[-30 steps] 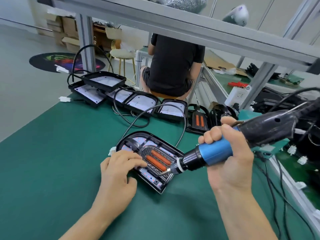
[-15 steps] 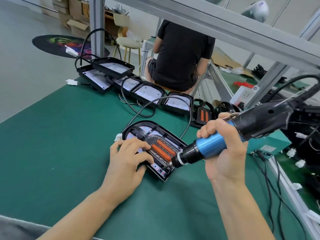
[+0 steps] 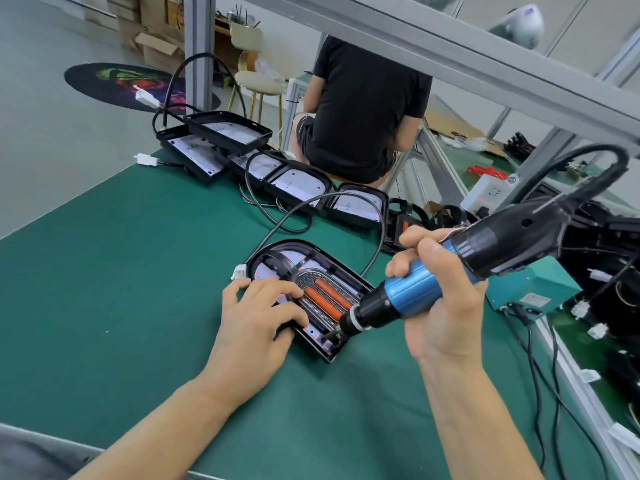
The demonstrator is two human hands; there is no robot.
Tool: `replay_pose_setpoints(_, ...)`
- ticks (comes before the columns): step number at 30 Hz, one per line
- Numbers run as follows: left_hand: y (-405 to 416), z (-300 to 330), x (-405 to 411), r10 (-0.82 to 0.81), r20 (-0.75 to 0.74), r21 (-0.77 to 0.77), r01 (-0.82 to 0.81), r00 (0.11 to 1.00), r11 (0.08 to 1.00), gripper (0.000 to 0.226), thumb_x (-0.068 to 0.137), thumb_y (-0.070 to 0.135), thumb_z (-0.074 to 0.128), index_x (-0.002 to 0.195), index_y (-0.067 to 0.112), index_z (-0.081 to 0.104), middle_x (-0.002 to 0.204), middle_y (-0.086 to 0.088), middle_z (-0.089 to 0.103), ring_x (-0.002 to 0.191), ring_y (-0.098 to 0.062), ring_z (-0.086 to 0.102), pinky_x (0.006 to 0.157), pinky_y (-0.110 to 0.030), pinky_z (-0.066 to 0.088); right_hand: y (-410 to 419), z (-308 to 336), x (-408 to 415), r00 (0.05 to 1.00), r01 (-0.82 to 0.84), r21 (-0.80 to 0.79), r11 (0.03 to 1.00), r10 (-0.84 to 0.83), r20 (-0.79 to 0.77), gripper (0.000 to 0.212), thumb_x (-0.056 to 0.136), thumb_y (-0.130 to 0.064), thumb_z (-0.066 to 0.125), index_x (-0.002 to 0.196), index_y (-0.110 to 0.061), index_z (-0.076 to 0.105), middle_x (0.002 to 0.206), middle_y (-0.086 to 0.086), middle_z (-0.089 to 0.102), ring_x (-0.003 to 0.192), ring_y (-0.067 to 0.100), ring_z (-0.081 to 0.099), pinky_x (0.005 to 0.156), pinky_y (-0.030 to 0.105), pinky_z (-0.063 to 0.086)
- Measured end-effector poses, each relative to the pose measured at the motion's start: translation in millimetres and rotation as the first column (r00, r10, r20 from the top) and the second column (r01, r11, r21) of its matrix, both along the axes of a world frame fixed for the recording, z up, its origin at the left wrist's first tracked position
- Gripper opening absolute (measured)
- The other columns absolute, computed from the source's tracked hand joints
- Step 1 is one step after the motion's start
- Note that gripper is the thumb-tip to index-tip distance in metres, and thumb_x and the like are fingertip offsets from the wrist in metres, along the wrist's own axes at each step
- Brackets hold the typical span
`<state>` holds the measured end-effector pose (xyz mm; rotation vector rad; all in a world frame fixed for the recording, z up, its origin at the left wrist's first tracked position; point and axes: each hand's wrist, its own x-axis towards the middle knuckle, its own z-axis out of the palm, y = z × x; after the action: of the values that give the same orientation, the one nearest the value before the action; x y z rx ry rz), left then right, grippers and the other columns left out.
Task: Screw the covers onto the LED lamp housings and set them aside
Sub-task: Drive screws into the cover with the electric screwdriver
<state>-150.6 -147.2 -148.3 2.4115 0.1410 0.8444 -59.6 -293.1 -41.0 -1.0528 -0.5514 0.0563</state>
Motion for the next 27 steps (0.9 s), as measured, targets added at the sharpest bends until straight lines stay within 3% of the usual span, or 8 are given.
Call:
replay_pose_setpoints(10,1,0,0,-0.006,-0.015,0.0,0.006,1.0,1.0,0.035,0.06,-0.006,0.081,0.073,0.024,0.07,0.106,0.009,0.064,0.102,-0.006,0.047,0.103,-0.03,0.016,0,1,-2,0.999,0.025,-0.021,0.999,-0.024,0.029,0.031,0.08,-0.004,0.054,0.062,-0.028,0.061,0.057,-0.005,0.052,0.051,0.013,0.052,0.058,0.024,0.046)
replay_pose_setpoints(18,1,0,0,-0.012,-0.008,-0.002,0.012,1.0,1.0,0.037,0.059,-0.008,0.079,0.073,0.025,0.069,0.106,0.01,0.063,0.101,-0.004,0.046,0.103,-0.029,0.017,-10,3,-4,0.992,0.129,0.059,0.99,-0.129,-0.011,0.014,0.082,-0.01,0.061,0.079,-0.017,0.049,0.065,-0.002,0.05,0.053,0.014,0.053,0.06,0.027,0.048)
replay_pose_setpoints(23,3,-4,2,-0.021,0.015,-0.01,0.021,1.0,1.0,0.035,0.063,-0.006,0.074,0.074,0.026,0.069,0.107,0.012,0.062,0.101,-0.002,0.045,0.106,-0.023,0.011,-42,27,4,0.957,0.282,0.128,0.951,-0.288,0.031,0.026,0.07,-0.027,0.071,0.084,-0.02,0.051,0.077,-0.001,0.049,0.055,0.012,0.053,0.062,0.027,0.048)
replay_pose_setpoints(27,3,-5,3,-0.013,0.047,-0.044,0.015,0.999,0.999,0.028,0.064,0.003,0.06,0.073,0.028,0.068,0.107,0.012,0.061,0.102,0.006,0.041,0.107,-0.019,0.01,-84,48,20,0.878,0.477,-0.03,0.879,-0.474,0.068,0.025,0.076,-0.031,0.071,0.086,-0.015,0.054,0.078,0.0,0.052,0.054,0.013,0.054,0.059,0.027,0.046)
